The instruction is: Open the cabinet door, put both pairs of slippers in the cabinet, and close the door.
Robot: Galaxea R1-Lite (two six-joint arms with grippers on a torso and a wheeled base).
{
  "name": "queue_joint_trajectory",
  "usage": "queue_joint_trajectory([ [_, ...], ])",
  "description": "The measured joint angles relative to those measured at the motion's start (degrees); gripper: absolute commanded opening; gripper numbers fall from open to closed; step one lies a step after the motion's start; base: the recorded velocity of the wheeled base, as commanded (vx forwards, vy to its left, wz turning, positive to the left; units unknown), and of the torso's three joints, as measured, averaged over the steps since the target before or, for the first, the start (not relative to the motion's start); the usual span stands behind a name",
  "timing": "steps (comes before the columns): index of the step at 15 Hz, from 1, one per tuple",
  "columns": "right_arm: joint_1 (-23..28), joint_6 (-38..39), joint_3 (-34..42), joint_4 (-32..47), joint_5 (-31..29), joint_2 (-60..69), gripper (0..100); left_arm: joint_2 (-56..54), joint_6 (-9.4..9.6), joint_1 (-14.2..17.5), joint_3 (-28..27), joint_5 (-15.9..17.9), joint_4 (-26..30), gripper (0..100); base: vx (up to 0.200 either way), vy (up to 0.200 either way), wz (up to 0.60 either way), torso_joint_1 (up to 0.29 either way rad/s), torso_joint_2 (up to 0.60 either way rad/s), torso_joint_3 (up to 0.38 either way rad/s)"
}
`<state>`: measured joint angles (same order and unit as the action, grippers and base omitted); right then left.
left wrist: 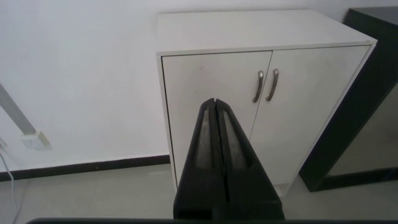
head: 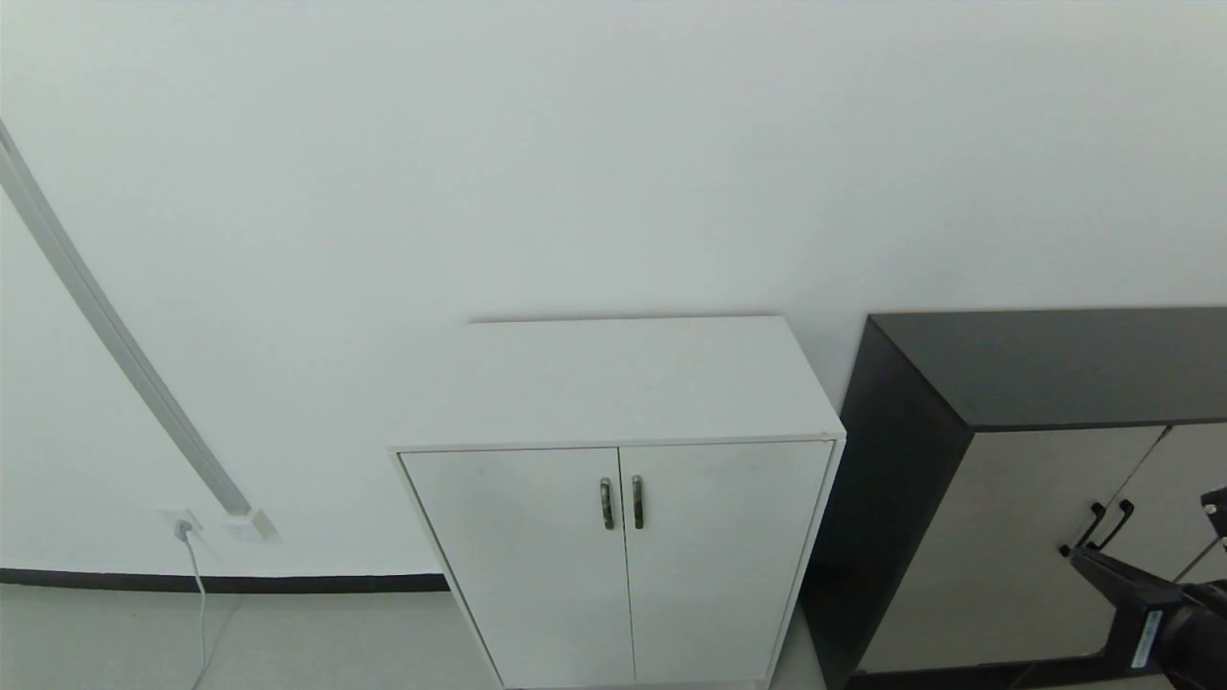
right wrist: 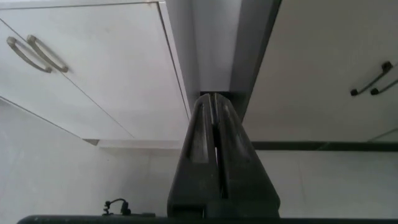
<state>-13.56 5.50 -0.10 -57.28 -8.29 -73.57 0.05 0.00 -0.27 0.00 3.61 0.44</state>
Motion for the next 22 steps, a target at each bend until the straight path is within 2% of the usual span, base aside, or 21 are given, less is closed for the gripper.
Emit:
queue_joint_trajectory([
  [11, 0.28, -1.38, -0.34, 39.52, 1.34, 36.43, 0, 0.0, 0.0, 0.02, 0.0, 0.0, 0.0, 0, 0.0, 0.0, 0.0, 0.0, 0.0, 0.0],
  [15, -3.74, -5.01, -1.41, 56.49, 1.4, 50.99, 0, 0.0, 0.0, 0.0, 0.0, 0.0, 0.0, 0, 0.0, 0.0, 0.0, 0.0, 0.0, 0.0],
  [17, -5.6, -5.5, -1.58, 58.04, 2.74, 55.08, 0, 0.0, 0.0, 0.02, 0.0, 0.0, 0.0, 0, 0.0, 0.0, 0.0, 0.0, 0.0, 0.0],
  [19, -5.96, -5.99, -0.78, 57.72, 6.6, 57.37, 0, 0.0, 0.0, 0.02, 0.0, -0.02, 0.0, 0, 0.0, 0.0, 0.0, 0.0, 0.0, 0.0],
  [22, -5.99, -6.34, -0.04, 57.21, 7.12, 59.14, 0, 0.0, 0.0, -0.02, 0.0, 0.0, 0.0, 0, 0.0, 0.0, 0.0, 0.0, 0.0, 0.0],
])
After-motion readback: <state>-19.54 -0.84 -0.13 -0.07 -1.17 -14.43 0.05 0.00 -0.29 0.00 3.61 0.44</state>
